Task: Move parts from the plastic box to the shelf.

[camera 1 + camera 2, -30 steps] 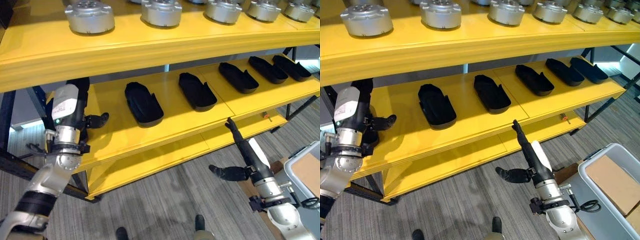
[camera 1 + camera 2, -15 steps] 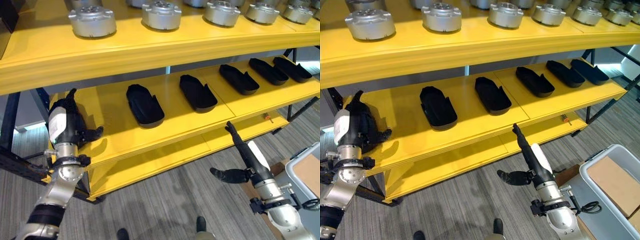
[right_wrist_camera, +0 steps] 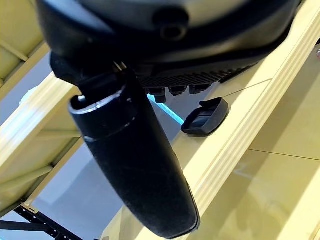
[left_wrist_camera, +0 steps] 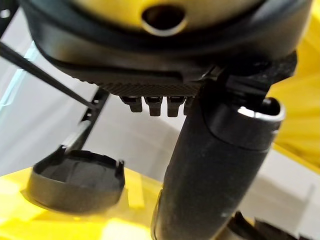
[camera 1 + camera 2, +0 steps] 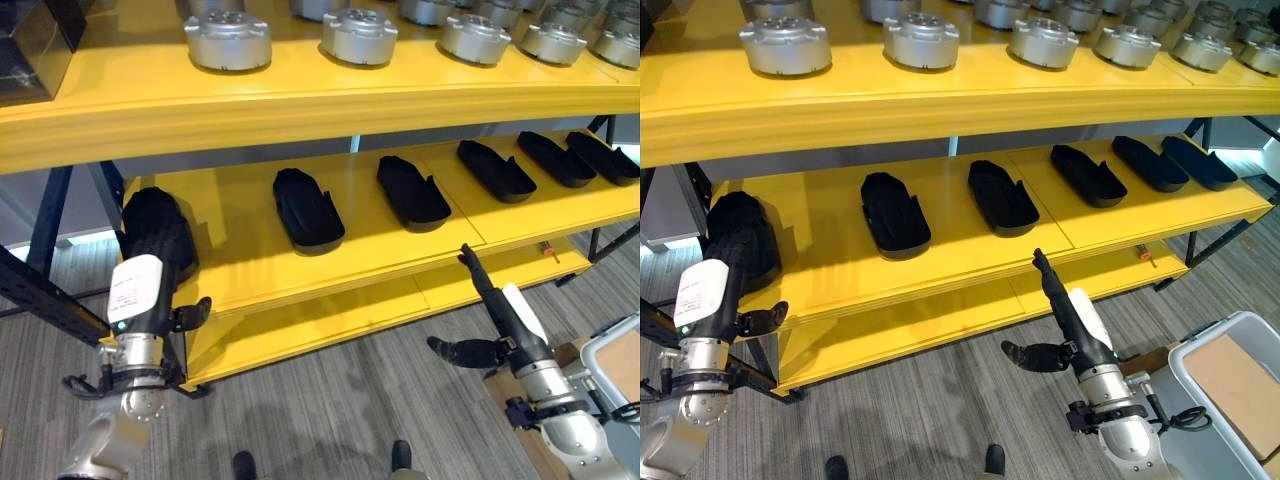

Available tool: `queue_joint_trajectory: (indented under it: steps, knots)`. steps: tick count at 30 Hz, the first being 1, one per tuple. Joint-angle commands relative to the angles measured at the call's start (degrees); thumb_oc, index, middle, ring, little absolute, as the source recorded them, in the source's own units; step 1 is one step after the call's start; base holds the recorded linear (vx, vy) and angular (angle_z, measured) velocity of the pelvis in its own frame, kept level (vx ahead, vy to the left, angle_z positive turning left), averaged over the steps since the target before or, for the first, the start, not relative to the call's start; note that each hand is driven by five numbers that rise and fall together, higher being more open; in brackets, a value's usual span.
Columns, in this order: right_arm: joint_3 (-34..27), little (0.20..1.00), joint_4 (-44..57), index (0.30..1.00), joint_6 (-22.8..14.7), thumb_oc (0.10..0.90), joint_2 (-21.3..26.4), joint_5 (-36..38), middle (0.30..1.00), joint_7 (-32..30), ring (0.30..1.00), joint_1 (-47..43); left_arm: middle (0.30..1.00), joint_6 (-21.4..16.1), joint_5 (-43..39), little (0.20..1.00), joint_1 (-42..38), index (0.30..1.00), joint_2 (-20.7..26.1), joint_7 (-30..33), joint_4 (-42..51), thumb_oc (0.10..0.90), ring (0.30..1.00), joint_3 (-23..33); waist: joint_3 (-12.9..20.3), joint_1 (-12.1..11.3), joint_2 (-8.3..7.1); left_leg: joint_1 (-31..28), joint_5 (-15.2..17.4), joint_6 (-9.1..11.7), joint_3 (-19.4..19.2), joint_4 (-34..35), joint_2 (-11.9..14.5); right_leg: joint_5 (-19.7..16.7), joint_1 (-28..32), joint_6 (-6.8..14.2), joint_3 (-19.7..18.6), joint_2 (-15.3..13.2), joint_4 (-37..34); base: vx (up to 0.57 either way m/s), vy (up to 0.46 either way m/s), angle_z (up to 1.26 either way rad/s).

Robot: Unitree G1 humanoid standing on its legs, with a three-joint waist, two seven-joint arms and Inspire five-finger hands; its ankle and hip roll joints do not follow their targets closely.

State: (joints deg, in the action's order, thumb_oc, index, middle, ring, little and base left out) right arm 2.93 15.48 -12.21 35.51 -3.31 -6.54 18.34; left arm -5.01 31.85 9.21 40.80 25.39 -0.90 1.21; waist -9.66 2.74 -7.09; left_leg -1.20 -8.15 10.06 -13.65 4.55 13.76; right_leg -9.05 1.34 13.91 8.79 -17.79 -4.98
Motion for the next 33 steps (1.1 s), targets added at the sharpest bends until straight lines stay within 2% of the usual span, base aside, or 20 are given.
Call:
queue_joint_trajectory:
  steps: [1,6,14,22,33]
  knots:
    - [-6.43,1.000,6.40,1.000,-4.63,0.900,-0.38,-0.62,1.000,-2.68,1.000,-4.34,1.000,-3.30,3.46,1.000,-5.99,1.000,2.49,1.32,3.48,0.900,1.000,2.70,-0.53,0.11,-0.39,-2.79,4.44,-4.30,-1.00,0.45,-2.24,2.96,2.22,-1.33,1.20,-0.01,3.56,0.00,0.000,0.00]
    - [-6.32,1.000,6.28,1.000,-4.57,0.900,-0.23,-0.73,1.000,-2.72,1.000,-4.46,1.000,-2.53,6.29,1.000,-6.23,1.000,2.97,0.95,1.38,0.900,1.000,0.72,-0.66,0.04,-0.48,-2.66,4.35,-4.37,-0.86,0.45,-2.28,2.98,2.09,-1.34,1.16,0.06,3.66,0.00,0.000,0.00]
    - [-5.32,1.000,6.13,1.000,-4.26,0.900,-0.28,-1.22,1.000,-3.25,1.000,-5.38,1.000,0.06,8.51,1.000,-10.31,1.000,0.50,0.60,-8.46,0.900,1.000,-5.14,-1.53,0.11,-0.99,-2.31,4.10,-4.45,-0.73,0.45,-2.40,3.07,1.52,-1.37,1.03,0.05,4.07,0.00,0.000,0.00]
    - [-4.94,1.000,6.11,1.000,-4.10,0.900,-0.20,-1.25,1.000,-3.25,1.000,-5.86,1.000,2.02,8.58,1.000,-12.06,1.000,-1.30,0.63,-14.91,0.900,1.000,-6.76,-2.15,0.14,-1.25,-2.08,3.87,-4.45,-0.80,0.35,-2.34,3.01,1.05,-1.46,0.81,-0.01,4.37,0.00,0.000,0.00]
    - [-4.80,1.000,6.31,1.000,-3.89,0.900,0.20,-1.13,1.000,-3.19,1.000,-5.65,1.000,4.72,6.28,1.000,-13.28,1.000,-3.29,1.60,-22.21,0.900,1.000,-5.90,-2.53,0.05,-1.65,-1.95,3.68,-4.36,-0.74,0.22,-2.31,2.99,0.80,-1.53,0.71,0.07,4.60,0.00,0.000,0.00]
